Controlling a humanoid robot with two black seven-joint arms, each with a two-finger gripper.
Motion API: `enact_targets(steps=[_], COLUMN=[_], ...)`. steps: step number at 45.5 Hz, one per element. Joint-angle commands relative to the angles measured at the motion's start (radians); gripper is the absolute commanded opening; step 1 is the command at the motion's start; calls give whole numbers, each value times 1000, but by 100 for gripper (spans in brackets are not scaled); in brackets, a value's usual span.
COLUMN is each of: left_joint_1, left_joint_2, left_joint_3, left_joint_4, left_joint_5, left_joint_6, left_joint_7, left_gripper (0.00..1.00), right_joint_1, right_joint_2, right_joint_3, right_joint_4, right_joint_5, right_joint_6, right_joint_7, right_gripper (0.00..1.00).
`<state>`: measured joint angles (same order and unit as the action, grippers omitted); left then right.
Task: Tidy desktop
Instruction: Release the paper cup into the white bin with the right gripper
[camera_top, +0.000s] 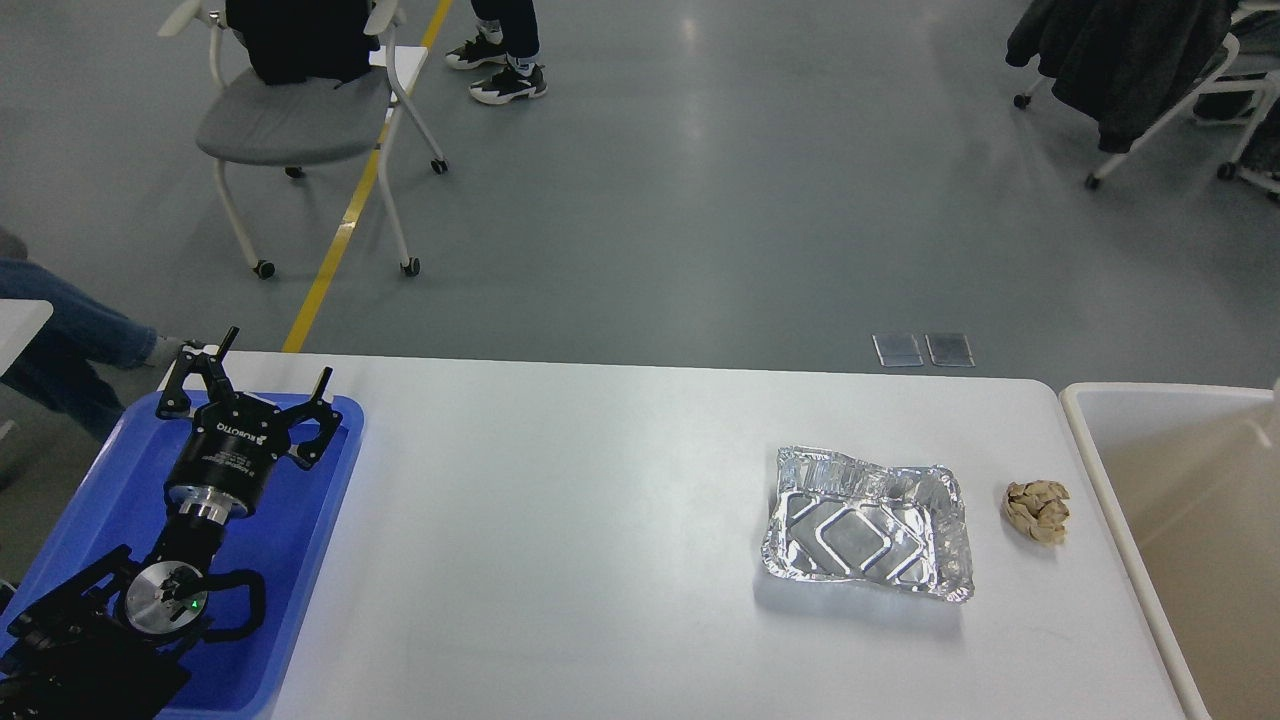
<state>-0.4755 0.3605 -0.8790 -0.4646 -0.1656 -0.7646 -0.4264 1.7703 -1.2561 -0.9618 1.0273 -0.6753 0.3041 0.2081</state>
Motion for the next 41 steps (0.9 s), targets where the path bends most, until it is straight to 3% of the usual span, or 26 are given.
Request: enact_targets(steps=[1, 15, 33, 41], left_joint_1=[0, 0, 0, 0], left_joint_2=[0, 0, 0, 0], left_joint_3=[0, 0, 0, 0], left_joint_4=[0, 1, 1, 1], left_joint_5=[0, 0, 0, 0], left_joint_6=[1, -1, 1, 1], left_joint_7=[0, 0, 0, 0], left_gripper=[99, 99, 99, 99], right_joint_1=[-429, -821, -994, -1037], right_joint_2=[125, 311, 472, 535], right_joint_3=[259, 567, 607, 606], right_joint_4=[-262, -593, -720, -724], right_joint_5=[123, 148, 273, 342], right_joint_6=[-71, -109, -217, -324], right_joint_7=[1, 1, -1, -3], right_gripper=[0, 0, 0, 0])
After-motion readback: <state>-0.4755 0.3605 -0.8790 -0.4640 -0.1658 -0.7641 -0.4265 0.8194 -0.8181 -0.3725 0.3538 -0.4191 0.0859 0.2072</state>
